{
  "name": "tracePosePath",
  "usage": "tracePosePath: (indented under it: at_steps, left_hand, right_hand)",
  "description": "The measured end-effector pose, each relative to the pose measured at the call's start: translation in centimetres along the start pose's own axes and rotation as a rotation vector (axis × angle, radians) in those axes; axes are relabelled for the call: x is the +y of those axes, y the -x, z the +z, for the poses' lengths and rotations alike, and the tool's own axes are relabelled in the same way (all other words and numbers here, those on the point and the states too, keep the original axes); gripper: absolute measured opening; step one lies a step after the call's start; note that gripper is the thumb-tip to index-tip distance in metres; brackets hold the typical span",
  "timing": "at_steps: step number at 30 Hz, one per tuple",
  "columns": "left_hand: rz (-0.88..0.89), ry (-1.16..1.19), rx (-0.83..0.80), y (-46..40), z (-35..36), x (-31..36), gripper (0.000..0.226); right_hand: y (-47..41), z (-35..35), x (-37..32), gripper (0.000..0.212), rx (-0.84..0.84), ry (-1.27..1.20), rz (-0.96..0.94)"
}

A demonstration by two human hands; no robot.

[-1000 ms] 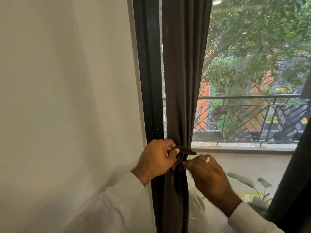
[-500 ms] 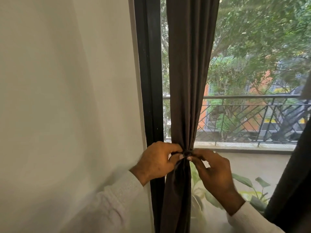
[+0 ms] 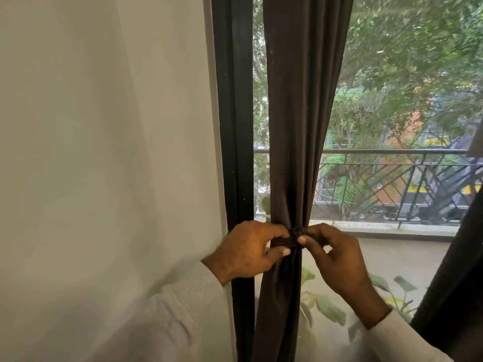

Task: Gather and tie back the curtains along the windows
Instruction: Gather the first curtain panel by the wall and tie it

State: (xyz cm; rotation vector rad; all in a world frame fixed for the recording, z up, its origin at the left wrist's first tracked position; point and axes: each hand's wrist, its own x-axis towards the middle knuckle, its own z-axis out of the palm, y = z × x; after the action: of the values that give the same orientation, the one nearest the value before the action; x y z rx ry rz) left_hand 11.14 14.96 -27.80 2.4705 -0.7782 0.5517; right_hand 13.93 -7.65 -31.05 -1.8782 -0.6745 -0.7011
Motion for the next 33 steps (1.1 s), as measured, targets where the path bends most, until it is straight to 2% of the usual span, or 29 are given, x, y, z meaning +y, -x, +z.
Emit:
tracePosePath:
  at_steps: [2,4,6,8,12,15,17,19,21,24,27,29,31,33]
  left_hand:
    - [0.004,0.04,0.027,0.2,0.4,-0.2,0.02]
    - [-0.006,0.104,0.069,0.2,0.8,-0.1,0.015]
    - [-0.043,0.177,0.116,0.1,1.2,0.3,0.012]
    - [-0.075,0.207,0.183,-0.1,1.7,0.8,0.011]
    - [-0.135,0.239,0.279,-0.9,2.3,1.4,0.019]
    - [-0.219,0.196,0.3,-1.8,2.4,1.4,0.018]
    - [-0.228,0.169,0.27,-2.2,2.2,1.4,0.015]
    - [-0.166,0.191,0.168,-2.4,2.0,1.3,0.007]
    - [-0.114,0.252,0.079,-2.6,1.7,0.9,0.008]
    - [-0.104,0.409,0.017,-2.7,1.2,0.3,0.009]
    - [-0.107,0.45,-0.047,-2.3,0.8,0.0,0.007]
    - [-0.124,0.424,-0.016,-1.6,0.9,-0.2,0.026]
    - [-0.114,0.35,0.083,-1.0,1.2,-0.2,0.042]
    - [-0.059,0.15,0.186,-0.5,1.7,0.1,0.048]
  right_hand:
    - [-0.3,-0.1,0.3,0.013,-0.061,-0.111,0.137]
    - [-0.5,-0.2,0.2,0.016,-0.105,-0.181,0.192]
    - [-0.6,-0.1,-0.1,0.012,-0.072,-0.253,0.205]
    - [-0.3,0.2,-0.5,0.019,0.01,-0.322,0.206]
    - [0.8,1.0,-1.0,0.035,0.073,-0.319,0.186]
    - [1.8,0.8,-1.2,0.03,0.098,-0.098,0.018]
    - [2.1,0.4,-1.0,0.027,0.126,0.049,-0.115]
    - [1.7,0.1,-0.7,0.033,0.11,0.105,-0.184]
    - [1.0,-0.1,-0.3,0.032,0.086,0.1,-0.172]
    - [0.0,-0.3,0.1,0.015,0.055,0.076,-0.116]
    - [-0.3,-0.5,0.5,0.012,-0.017,0.069,-0.052]
    - [-0.5,-0.5,0.7,0.016,-0.079,0.059,0.023]
    - [-0.9,-0.4,0.8,0.02,-0.118,0.019,0.082]
    - [-1.4,-0.2,0.6,0.023,-0.139,-0.022,0.114]
